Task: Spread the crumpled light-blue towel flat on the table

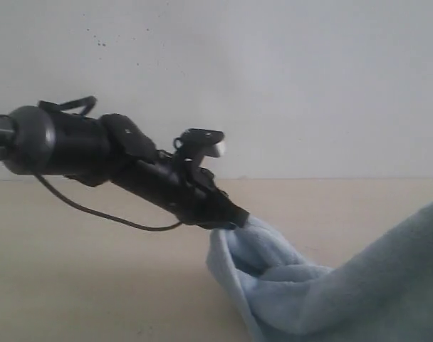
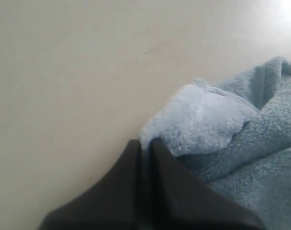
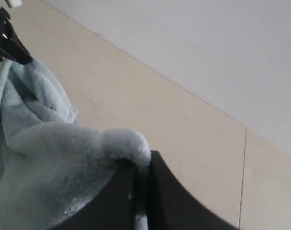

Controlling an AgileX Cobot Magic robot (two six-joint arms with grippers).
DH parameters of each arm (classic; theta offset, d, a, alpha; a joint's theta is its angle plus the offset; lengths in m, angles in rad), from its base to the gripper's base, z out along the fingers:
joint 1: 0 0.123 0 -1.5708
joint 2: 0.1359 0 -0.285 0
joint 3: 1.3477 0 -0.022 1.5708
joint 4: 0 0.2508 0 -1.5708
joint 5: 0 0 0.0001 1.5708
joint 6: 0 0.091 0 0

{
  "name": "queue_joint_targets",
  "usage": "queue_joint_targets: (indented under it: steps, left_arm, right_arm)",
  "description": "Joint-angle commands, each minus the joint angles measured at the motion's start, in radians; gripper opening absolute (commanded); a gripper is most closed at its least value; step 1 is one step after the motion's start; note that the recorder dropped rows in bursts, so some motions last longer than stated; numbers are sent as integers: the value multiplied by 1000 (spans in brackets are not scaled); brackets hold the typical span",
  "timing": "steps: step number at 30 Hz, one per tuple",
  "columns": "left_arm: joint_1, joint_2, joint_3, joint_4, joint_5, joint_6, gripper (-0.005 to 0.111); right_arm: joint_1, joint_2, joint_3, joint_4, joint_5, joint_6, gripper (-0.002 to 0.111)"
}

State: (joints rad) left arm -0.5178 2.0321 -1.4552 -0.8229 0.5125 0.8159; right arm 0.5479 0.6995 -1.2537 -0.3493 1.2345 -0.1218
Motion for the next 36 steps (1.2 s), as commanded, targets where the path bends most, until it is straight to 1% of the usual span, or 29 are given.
queue_joint_targets:
  steps: [1,4,6,10,12,17,21,27,30,33,35,36]
  left_arm:
    - [108,-124,170,39,-13,-75,4]
    - [174,-230,336,0,-74,-87,4]
    - [203,-310,456,-52,-137,-84,4]
    - [207,-456,637,-119,-274,-82,4]
    - [206,-528,705,-174,-303,-82,4]
    - [206,-664,826,-228,-368,-82,4]
    - [206,-775,946,-254,-465,-84,4]
    - [206,-910,1073,-290,-496,-111,4]
    - [206,-987,1115,-325,-572,-117,4]
    - [206,-1079,1143,-325,-639,-123,4]
    - [206,-1136,1143,-314,-635,-121,4]
    - [206,-1157,1133,-297,-601,-119,7]
  right_arm:
    - [1,1,0,8,-13,-1,5]
    - [1,-20,30,29,-13,1,5]
    - [1,-30,64,29,-13,1,5]
    - [1,-29,160,27,-13,1,5]
    - [1,-29,223,27,-13,3,5]
    - [1,-29,339,23,-13,11,5]
    - [1,-29,393,25,-13,28,5]
    - [1,-49,477,33,-13,41,5]
    - [1,-52,508,35,-13,41,5]
    - [1,-52,512,33,-13,41,5]
    - [1,-52,512,33,-13,41,5]
    - [1,-52,512,31,-13,41,5]
